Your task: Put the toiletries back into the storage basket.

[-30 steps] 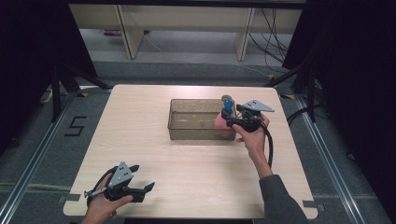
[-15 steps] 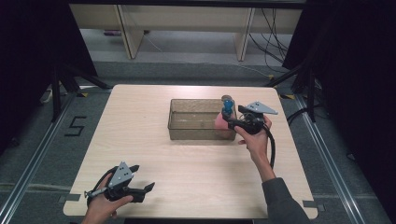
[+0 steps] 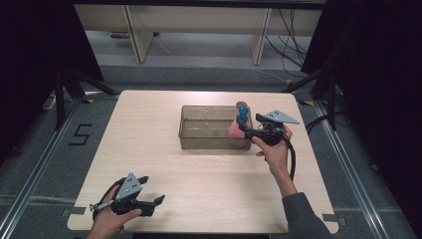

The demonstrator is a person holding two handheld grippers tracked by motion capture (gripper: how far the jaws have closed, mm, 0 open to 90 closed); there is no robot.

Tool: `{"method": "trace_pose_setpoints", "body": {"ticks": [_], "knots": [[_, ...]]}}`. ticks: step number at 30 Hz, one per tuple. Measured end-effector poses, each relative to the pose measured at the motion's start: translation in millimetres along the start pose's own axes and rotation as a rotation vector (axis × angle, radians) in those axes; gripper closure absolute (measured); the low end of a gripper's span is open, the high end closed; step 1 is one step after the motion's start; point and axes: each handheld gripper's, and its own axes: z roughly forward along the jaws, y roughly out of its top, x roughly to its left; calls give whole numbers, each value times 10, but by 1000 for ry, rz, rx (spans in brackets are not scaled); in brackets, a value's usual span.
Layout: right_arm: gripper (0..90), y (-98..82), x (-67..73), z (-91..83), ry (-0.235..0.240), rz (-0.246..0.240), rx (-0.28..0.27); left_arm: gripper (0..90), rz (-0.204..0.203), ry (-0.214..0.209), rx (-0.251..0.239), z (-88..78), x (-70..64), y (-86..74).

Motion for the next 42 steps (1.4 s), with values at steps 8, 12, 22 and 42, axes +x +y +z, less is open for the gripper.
{"method": "trace_pose_setpoints", "body": {"ticks": [8,12,22,42], "knots": [[224,-4,28,-43,17,-1,-16,148,-7,-2,-5,1,-2,-3],[223,-5,55,-72,15,17,-12,148,23,6,16,-10,23,1],[221,-8,86,-136,31,-5,-17,148,-7,-3,-4,0,-4,-4],[218,-66,165,-286,45,5,-15,147,-5,-5,-9,7,-4,-5]]}}
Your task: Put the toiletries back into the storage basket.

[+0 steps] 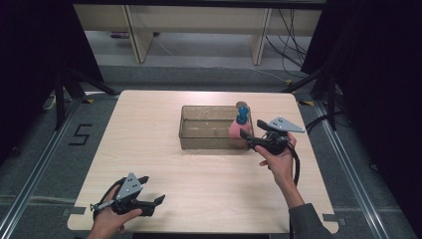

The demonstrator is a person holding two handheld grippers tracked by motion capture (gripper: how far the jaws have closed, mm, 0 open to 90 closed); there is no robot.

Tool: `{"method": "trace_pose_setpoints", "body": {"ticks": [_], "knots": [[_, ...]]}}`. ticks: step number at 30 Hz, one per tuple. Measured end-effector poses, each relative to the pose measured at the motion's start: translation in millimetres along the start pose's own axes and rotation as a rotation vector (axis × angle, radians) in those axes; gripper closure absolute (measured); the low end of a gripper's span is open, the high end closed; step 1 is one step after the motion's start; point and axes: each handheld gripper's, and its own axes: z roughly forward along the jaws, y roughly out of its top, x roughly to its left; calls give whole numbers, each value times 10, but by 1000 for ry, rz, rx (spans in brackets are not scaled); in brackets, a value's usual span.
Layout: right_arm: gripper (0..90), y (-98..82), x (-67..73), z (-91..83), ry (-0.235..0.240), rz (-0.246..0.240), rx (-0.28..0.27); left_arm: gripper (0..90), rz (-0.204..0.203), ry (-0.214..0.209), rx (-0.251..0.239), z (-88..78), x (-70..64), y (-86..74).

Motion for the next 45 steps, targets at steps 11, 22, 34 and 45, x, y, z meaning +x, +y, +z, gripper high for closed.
{"method": "trace_pose_setpoints", "body": {"ticks": [11,22,34,45], "knots": [[218,-45,-4,-77,6,-27,-10,148,5,2,-1,1,7,3],[216,-81,53,-180,29,-10,-4,148,11,-1,3,1,13,2],[216,-164,87,-284,31,-13,4,148,6,4,3,-1,3,5],[212,-245,103,-337,38,-31,5,148,6,2,-1,1,4,4]]}}
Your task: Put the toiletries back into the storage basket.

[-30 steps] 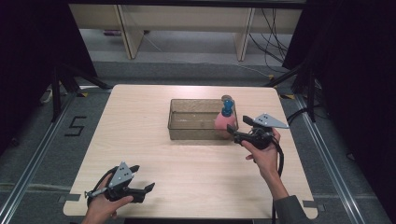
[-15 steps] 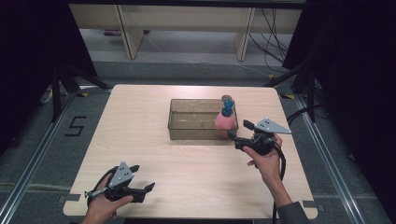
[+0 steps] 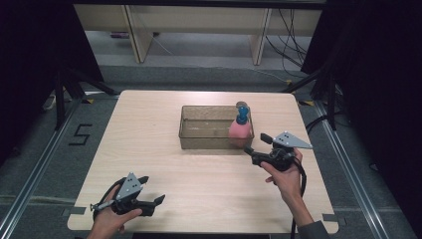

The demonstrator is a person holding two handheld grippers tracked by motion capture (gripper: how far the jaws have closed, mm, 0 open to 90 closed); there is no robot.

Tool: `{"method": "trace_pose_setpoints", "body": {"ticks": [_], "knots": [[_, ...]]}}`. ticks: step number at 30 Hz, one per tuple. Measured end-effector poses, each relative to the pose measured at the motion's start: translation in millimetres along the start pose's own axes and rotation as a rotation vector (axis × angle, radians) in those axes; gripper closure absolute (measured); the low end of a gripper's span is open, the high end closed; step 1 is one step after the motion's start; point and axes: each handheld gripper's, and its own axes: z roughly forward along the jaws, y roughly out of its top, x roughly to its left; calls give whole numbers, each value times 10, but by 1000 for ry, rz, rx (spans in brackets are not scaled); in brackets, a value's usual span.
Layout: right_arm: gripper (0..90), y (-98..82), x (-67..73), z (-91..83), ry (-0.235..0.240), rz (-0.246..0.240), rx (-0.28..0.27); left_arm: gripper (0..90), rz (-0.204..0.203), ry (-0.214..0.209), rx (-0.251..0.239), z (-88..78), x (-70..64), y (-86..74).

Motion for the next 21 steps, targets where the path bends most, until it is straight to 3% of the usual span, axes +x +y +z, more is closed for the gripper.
{"method": "trace_pose_setpoints", "body": {"ticks": [3,5,6,8,11,13,14,21], "knots": [[212,-19,36,-20,14,39,9,148,-1,0,-2,2,0,-1],[212,-24,29,-21,13,24,5,148,5,1,5,-4,2,1],[212,-40,54,-38,14,48,17,148,5,3,9,-6,1,2],[210,-53,43,-44,10,21,16,147,2,4,12,-6,-2,3],[208,-78,63,-53,21,39,18,148,15,8,23,-12,7,5],[207,-84,54,-55,18,24,16,148,7,3,13,-8,1,4],[202,-104,75,-62,17,44,19,148,5,-7,12,-8,8,4],[201,-145,87,-89,23,32,12,148,7,2,15,-8,1,4]]}}
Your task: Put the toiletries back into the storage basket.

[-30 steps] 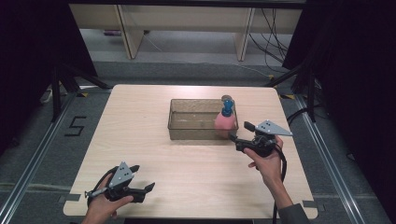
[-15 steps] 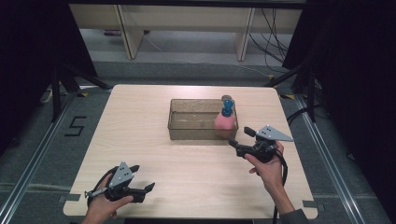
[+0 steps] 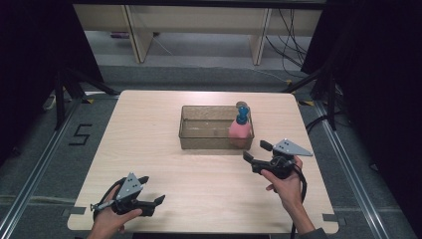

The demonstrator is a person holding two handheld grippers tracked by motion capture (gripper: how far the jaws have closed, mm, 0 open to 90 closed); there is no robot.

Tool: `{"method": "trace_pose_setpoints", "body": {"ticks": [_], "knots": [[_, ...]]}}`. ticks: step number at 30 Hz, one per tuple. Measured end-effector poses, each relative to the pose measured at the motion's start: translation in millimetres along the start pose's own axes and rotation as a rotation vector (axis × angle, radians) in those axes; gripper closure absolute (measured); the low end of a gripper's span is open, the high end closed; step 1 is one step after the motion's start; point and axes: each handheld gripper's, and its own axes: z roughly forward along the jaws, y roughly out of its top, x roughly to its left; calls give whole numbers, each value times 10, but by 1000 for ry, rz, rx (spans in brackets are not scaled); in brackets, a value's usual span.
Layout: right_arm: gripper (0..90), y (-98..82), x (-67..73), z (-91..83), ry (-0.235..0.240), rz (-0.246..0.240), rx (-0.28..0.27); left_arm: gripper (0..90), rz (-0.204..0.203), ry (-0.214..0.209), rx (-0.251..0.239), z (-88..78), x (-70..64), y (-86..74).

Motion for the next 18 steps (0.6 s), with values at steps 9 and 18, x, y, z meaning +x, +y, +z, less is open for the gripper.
{"method": "trace_pose_setpoints", "body": {"ticks": [9,18], "knots": [[200,-56,29,-55,-1,24,13,148,-6,-1,-3,7,-4,-2],[197,-100,33,-90,15,12,12,148,10,4,10,-2,5,0]]}}
